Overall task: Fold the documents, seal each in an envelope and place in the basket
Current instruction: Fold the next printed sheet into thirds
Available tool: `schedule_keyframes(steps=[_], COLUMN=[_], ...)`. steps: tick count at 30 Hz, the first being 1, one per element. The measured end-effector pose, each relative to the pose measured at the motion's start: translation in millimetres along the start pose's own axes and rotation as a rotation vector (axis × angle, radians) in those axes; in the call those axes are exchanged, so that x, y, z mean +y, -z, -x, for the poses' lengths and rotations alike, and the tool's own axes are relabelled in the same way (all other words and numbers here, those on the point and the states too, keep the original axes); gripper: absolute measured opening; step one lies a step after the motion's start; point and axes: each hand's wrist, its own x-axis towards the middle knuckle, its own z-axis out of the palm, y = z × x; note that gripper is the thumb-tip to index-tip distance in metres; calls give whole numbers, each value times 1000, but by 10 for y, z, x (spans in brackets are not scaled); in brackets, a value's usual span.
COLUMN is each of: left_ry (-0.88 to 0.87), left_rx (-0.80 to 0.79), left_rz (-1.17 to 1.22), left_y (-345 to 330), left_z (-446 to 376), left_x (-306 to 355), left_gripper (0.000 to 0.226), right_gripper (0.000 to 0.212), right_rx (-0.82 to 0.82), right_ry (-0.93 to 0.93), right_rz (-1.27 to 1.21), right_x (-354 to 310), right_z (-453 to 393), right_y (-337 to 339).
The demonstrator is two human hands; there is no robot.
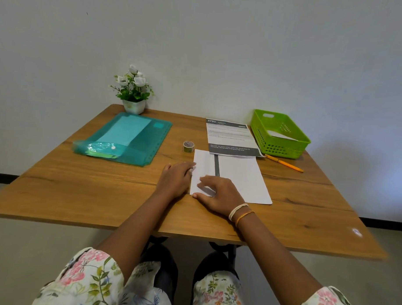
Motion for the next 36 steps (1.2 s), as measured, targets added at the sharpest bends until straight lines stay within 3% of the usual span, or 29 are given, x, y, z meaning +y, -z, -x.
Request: schedule_keyframes(steps=[6, 10, 17, 22, 26, 31, 36], left_ry=[56, 118, 171, 191, 142, 6, -151], left_rx=[156, 157, 90, 122, 120, 17, -60], left_rz=[205, 376, 487, 490, 568, 525, 175], left_y=[32, 66, 67, 55, 64, 86, 78], left_z=[13, 15, -7, -17, 32, 63, 156], left_x=[39, 77, 11, 5, 5, 17, 94], left_gripper=[26, 21, 31, 29, 35, 48, 47], right_gripper=[26, 18, 32, 27, 34, 38, 42], right_rx=[169, 362, 195, 309, 81, -4, 108], right_ry=[106, 103, 202, -116, -238, -264, -471], right_rz=[58, -40, 22, 21, 55, -153, -591], right_x=[-42, -56, -176, -148, -113, -209, -252], right_z=[57, 77, 139, 71, 9, -31, -100], right_y=[-32, -15, -18, 11, 11, 54, 83])
